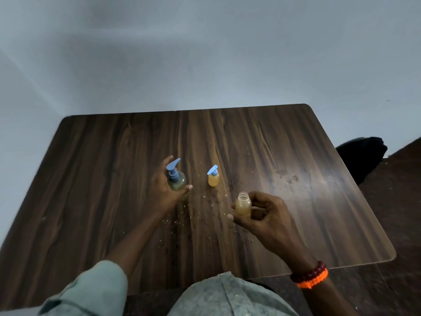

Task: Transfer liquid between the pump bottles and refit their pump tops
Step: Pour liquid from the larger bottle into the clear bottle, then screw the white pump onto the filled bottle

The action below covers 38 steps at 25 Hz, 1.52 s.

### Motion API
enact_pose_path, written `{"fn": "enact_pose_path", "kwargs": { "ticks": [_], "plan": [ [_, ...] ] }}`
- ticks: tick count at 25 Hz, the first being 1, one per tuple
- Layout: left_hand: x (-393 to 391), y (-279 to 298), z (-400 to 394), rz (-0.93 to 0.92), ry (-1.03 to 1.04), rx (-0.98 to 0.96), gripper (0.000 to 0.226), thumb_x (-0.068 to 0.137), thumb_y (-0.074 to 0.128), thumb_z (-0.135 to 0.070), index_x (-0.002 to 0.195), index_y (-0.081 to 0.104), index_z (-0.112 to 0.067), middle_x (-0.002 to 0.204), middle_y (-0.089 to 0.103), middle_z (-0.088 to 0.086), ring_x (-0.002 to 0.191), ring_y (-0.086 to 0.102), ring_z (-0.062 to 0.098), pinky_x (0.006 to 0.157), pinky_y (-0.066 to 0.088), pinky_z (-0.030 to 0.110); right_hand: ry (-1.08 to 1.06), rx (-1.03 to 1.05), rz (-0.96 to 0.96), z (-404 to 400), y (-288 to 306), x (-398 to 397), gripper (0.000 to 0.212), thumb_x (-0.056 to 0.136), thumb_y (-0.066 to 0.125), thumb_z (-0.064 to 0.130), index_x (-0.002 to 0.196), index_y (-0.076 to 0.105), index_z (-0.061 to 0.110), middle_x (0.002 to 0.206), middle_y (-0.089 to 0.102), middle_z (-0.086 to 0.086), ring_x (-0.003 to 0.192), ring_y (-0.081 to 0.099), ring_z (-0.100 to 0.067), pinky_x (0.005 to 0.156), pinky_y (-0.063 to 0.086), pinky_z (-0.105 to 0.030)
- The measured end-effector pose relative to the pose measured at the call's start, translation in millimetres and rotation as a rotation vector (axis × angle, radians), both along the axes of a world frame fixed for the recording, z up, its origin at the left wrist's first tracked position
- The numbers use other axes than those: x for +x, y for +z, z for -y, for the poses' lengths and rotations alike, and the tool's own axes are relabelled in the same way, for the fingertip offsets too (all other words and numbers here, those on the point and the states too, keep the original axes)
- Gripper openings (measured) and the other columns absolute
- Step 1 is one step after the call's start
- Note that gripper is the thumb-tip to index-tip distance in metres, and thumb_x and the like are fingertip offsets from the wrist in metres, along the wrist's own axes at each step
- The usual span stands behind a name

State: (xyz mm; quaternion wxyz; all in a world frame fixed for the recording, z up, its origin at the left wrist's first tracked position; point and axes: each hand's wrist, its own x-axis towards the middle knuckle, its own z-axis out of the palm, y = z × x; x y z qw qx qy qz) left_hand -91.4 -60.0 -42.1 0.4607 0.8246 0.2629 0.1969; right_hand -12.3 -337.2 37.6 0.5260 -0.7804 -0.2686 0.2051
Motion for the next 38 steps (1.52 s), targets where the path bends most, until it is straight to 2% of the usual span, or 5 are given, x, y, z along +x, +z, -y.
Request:
{"fn": "enact_pose_path", "kwargs": {
  "ticks": [6,14,22,31,38],
  "plan": [
    [13.1,-32.1,-34.4,-0.184,-0.172,-0.128,0.097,0.066,0.096,0.001,0.144,0.051,-0.035,0.13,0.066,0.002,0.118,0.065,0.007,0.109,0.055,0.046,-0.013,-0.034,-0.015,13.5,-2.2,3.7,0.025,0.078,0.09,0.027,0.097,0.075,0.023,0.097,0.08,0.005,0.09,0.077,-0.01,0.08,0.066,-0.035],
    [21.7,-25.8,-34.9,-0.31,-0.355,-0.082,0.056,0.062,0.081,-0.029,0.113,0.062,-0.044,0.128,0.059,-0.003,0.125,0.056,0.014,0.106,0.044,0.028,-0.013,-0.079,-0.008,12.3,-5.1,7.9,0.027,0.077,0.091,0.033,0.099,0.075,0.026,0.098,0.079,0.009,0.091,0.077,-0.007,0.079,0.066,-0.036],
    [19.1,-65.6,-66.6,-0.412,-0.361,-0.081,0.106,0.066,0.063,-0.001,0.163,0.034,-0.031,0.146,0.056,0.016,0.133,0.06,0.035,0.114,0.051,0.053,0.006,-0.062,-0.021,4.5,0.2,5.8,0.025,0.076,0.092,0.025,0.096,0.076,0.021,0.095,0.08,0.006,0.086,0.077,-0.007,0.076,0.065,-0.027],
    [-63.0,-110.8,-40.8,-0.668,0.064,0.023,0.042,0.066,0.089,-0.035,0.1,0.066,-0.024,0.098,0.071,0.002,0.09,0.069,0.023,0.07,0.05,0.033,0.009,-0.029,-0.035,6.3,-1.0,-0.7,0.024,0.076,0.091,0.02,0.096,0.077,0.021,0.095,0.081,0.007,0.088,0.077,-0.006,0.076,0.063,-0.022],
    [-69.6,-83.1,-14.1,-0.474,0.154,-0.023,0.03,0.086,0.073,0.004,0.072,0.061,-0.019,0.073,0.067,-0.001,0.08,0.069,0.029,0.06,0.038,0.021,0.059,-0.026,-0.023,6.4,-5.1,-3.0,0.024,0.076,0.091,0.019,0.095,0.076,0.016,0.092,0.081,0.002,0.085,0.078,-0.008,0.075,0.063,-0.021]
  ]
}}
